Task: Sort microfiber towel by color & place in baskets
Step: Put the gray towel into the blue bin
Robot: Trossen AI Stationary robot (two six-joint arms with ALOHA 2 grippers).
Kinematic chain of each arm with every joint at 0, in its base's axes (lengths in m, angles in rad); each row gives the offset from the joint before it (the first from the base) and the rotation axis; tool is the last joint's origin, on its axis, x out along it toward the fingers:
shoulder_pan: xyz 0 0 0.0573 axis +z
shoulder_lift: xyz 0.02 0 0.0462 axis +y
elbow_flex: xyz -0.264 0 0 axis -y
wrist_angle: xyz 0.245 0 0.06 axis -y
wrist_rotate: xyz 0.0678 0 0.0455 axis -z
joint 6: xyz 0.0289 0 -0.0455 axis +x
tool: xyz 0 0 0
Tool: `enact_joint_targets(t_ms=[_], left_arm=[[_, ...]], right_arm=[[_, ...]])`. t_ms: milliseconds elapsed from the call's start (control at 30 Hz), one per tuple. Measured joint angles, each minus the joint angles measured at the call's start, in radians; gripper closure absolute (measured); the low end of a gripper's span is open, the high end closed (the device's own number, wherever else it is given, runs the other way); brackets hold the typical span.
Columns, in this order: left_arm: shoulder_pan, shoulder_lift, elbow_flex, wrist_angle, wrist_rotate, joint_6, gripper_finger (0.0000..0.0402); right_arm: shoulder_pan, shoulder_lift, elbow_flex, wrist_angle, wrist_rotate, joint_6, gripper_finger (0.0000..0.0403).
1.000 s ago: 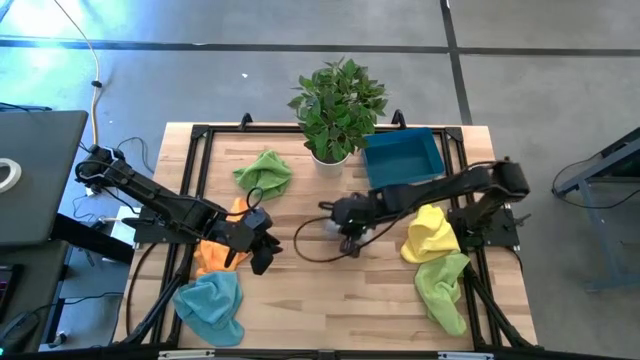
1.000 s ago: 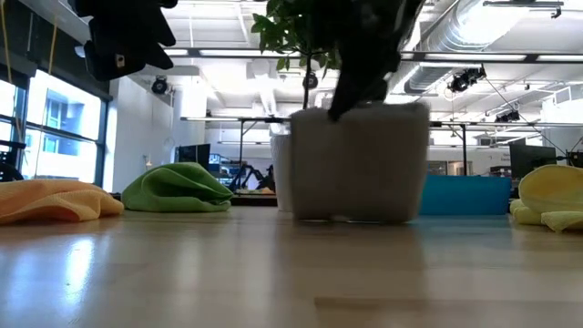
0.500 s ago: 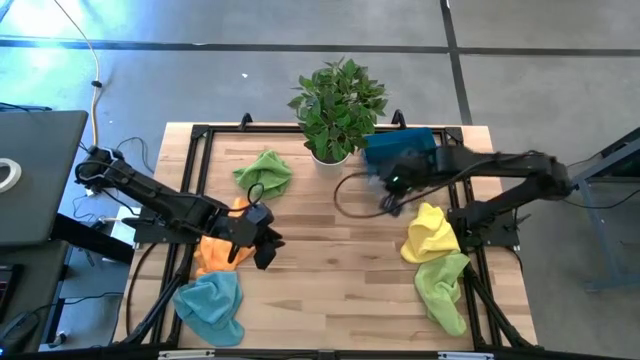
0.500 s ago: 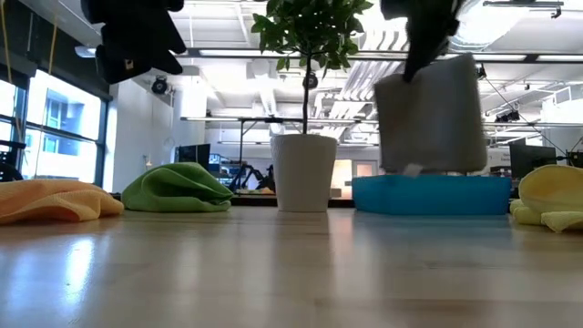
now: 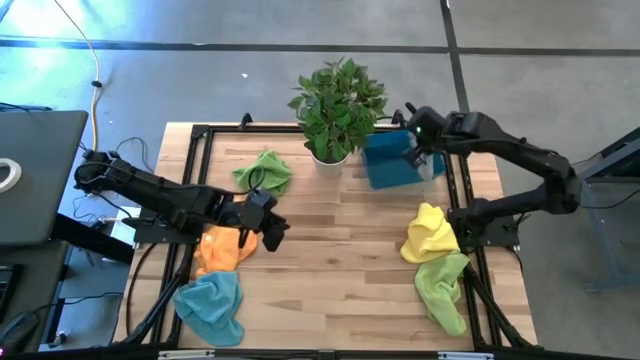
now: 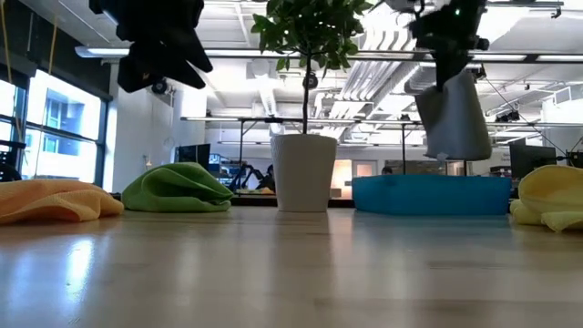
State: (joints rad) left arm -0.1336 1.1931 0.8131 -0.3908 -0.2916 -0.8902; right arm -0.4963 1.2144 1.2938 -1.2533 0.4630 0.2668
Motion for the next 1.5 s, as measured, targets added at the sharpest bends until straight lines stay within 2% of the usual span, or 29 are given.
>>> enact_joint_targets(t_ms=[233, 500, 900, 1033, 1367, 1500], left_arm=[[0.017, 0.0, 0.0, 0.001, 0.0, 0.003, 0.0291], [0.016, 0.0, 0.0, 0.0, 0.0, 0.003, 0.0291], [0.016, 0.0, 0.0, -0.001, 0.0, 0.003, 0.0291], [0.016, 0.0, 0.0, -0.001, 0.0, 0.003, 0.0291], [0.016, 0.0, 0.0, -0.002, 0.0, 0.003, 0.0291], [0.016, 0.0, 0.0, -0.002, 0.0, 0.003, 0.0291]], right_arm=[[-0.154, 0.076, 0.0, 0.013, 0.001, -0.089, 0.0403], [-0.233, 0.231, 0.001, 0.05, 0.004, -0.102, 0.0403], [-0.182, 0.48, 0.001, 0.214, -0.006, -0.119, 0.0403], [-0.154, 0.533, 0.001, 0.253, -0.044, -0.119, 0.0403], [-0.093, 0.574, 0.001, 0.384, -0.108, -0.154, 0.0402], [-0.08, 0.574, 0.001, 0.389, -0.129, -0.158, 0.0373]])
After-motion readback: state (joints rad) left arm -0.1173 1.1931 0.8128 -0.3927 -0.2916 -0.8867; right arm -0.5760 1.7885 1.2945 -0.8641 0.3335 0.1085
